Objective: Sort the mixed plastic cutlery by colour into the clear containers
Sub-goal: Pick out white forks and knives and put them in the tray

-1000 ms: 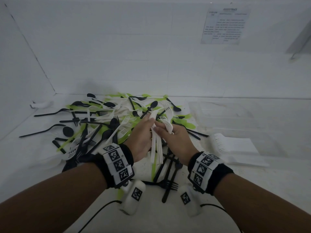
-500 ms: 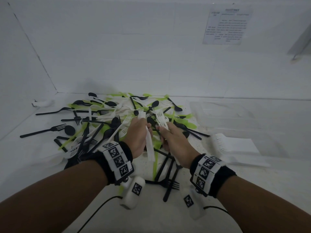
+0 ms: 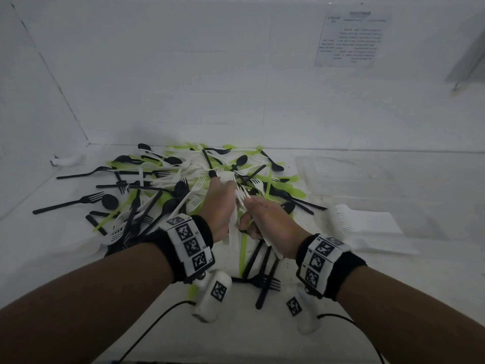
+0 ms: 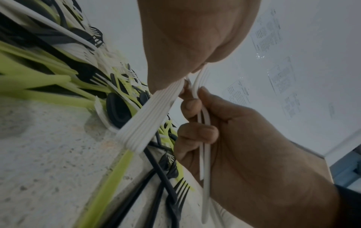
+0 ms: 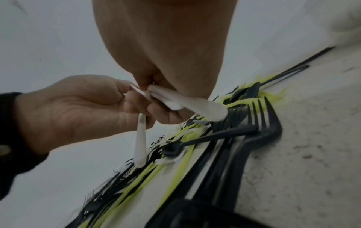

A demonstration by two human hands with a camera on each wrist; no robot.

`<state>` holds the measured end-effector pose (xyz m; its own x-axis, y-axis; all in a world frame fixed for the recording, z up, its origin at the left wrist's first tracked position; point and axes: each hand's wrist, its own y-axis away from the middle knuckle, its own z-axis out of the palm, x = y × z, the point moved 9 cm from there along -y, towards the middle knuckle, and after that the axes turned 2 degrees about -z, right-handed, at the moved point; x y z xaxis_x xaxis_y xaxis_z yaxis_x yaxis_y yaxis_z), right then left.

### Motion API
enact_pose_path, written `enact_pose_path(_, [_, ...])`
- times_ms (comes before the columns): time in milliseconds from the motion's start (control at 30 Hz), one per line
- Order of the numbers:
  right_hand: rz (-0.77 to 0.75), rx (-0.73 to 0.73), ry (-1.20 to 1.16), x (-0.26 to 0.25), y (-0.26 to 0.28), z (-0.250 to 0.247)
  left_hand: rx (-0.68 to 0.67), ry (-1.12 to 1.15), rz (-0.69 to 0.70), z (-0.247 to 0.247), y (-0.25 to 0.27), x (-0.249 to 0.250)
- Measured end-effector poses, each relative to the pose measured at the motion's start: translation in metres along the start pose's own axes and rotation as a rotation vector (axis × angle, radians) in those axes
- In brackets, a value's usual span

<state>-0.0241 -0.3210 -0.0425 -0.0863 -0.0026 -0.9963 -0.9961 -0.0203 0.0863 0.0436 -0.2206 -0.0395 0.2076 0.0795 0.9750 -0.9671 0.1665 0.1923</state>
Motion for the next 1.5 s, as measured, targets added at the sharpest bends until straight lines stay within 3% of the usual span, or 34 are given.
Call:
enact_pose_path(200, [-0.076,0.154,0.050,-0.001,-0.002,-0.020,0.238,0.032,0.179,-0.029,0.000,0.023])
enact_pose_path(367, [-0.176,0.264,0.198,-0.017,-0.002,-0.035,0.231,-0.004,0.225,-0.032,0.002,0.031])
enact_pose_path(467, [-0.199,0.347,0.164,-0.018,-0.005,-0.043,0.199,-0.060,0.224,-0.026,0.004,0.029])
enact_pose_path(600, [-0.263,0.234,0.099,-0.025,-0.008,-0.023,0.025,-0.079,0.131,-0.002,0.012,0.014])
enact_pose_path(767, [-0.205,0.167,-0.091,-0.018,-0.012,0.002,-0.188,0.192,-0.045,0.034,0.029,-0.004])
enact_pose_path(833, [-0.163,0.156,-0.170,-0.013,-0.014,0.007,-0.131,0.226,-0.073,0.034,0.034,-0.005])
enact_pose_path(933, [-0.123,0.137,-0.257,-0.006,-0.018,0.012,-0.097,0.151,-0.005,0.025,0.031,-0.003])
enact_pose_path(1167, [-0.069,0.121,-0.373,0.004,-0.016,0.004,-0.290,0.103,0.000,0.022,0.037,0.005])
enact_pose_path(1500, [-0.107,0.114,-0.333,-0.005,-0.012,0.012,-0.213,0.147,0.032,0.011,0.043,0.006])
